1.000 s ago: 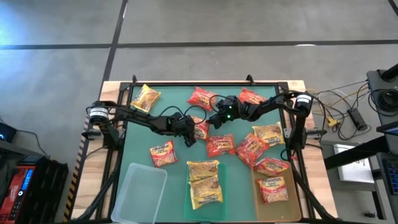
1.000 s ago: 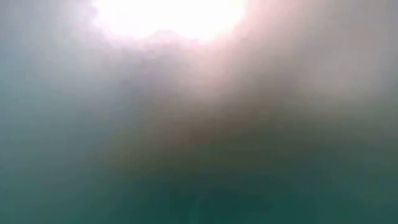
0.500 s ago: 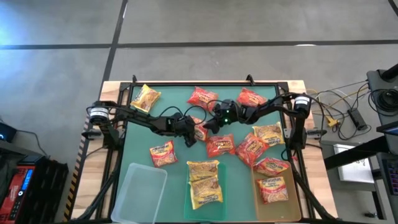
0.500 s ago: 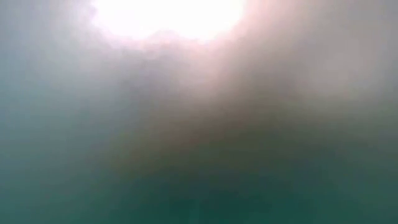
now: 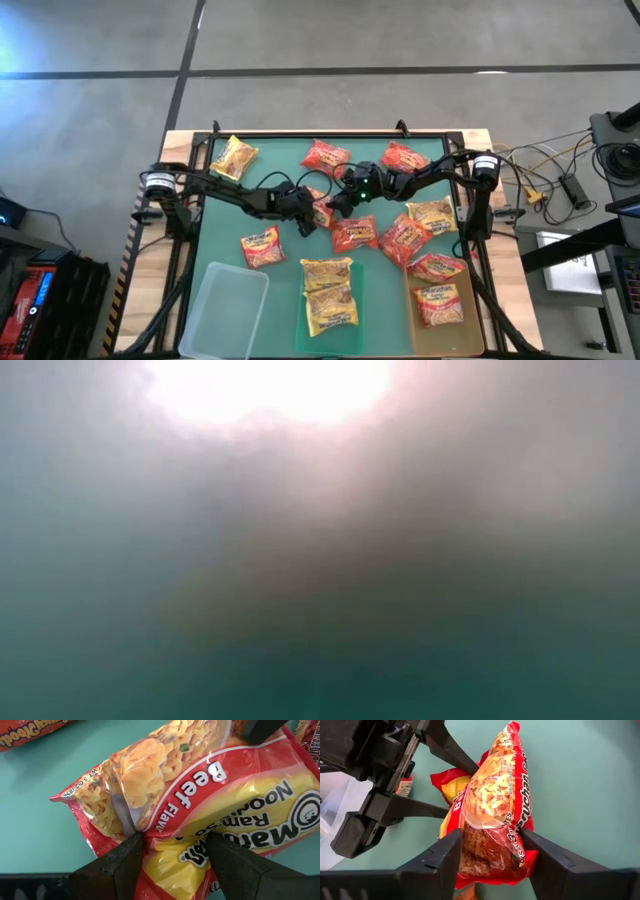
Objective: Sort Maruchan noodles
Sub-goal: Put the red noodle pack into the orange bin
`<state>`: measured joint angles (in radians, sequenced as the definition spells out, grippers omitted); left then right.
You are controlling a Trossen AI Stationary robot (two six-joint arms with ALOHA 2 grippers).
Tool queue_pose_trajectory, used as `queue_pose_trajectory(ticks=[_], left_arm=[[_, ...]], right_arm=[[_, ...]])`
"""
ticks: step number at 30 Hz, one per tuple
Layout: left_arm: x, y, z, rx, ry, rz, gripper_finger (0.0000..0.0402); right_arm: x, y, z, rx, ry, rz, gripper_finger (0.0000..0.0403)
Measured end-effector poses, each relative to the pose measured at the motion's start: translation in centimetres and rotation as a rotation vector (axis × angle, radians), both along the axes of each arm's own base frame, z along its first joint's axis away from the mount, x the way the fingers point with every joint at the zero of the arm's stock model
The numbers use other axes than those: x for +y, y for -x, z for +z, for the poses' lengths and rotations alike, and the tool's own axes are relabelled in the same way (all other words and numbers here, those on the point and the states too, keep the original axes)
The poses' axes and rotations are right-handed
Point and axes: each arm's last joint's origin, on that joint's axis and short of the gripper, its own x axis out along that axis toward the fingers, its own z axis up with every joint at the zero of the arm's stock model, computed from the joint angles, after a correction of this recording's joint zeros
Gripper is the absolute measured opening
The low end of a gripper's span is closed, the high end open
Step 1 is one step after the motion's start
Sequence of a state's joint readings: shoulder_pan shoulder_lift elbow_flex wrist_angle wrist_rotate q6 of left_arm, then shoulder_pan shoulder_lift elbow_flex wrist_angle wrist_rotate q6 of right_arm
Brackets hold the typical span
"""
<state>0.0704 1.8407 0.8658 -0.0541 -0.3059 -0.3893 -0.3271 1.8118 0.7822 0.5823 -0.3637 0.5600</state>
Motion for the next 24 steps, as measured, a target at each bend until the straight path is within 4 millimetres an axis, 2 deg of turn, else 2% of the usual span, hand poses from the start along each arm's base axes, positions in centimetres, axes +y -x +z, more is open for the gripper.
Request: queue_pose_trajectory(ticks=[7, 11, 15, 24], left_arm=[[0.1, -0.1, 0.1, -0.014, -0.011, 0.016, 0.0208], [-0.1, -0.3, 1.3, -0.030, -0.010, 0.014, 0.0208], [-0.3, 0.0, 3.6, -0.025, 0.006, 0.005, 0.0208], [-1.2, 2.5, 9.1, -0.104, 0.001, 0.008, 0.0208]], right_arm=[[0.0, 0.0, 0.1, -0.010, 0.014, 0.009, 0.0104], [-0.1, 0.0, 0.1, -0.008, 0.017, 0.010, 0.0070], [0.1, 0.0, 0.0, 0.004, 0.017, 0.034, 0.0051], [0.1, 0.1, -0.1, 0.011, 0.048, 0.052, 0.0050]])
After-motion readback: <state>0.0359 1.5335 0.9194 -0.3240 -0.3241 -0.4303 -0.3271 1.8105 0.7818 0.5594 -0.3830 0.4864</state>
